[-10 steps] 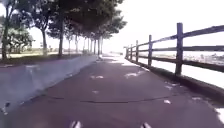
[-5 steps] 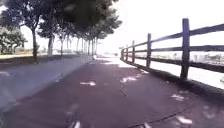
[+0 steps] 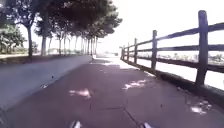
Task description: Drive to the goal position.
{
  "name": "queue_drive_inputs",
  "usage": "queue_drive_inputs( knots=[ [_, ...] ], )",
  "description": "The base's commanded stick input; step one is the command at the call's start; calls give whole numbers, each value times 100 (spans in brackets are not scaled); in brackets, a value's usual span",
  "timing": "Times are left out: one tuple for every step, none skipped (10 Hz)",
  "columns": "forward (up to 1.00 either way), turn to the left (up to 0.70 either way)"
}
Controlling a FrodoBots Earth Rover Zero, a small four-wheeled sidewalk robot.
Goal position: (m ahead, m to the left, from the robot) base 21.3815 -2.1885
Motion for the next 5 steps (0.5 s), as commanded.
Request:
queue_drive_inputs(
  knots=[
    [100, 0],
    [100, -4],
    [100, -38],
    [100, -40],
    [100, -20]
  ],
)
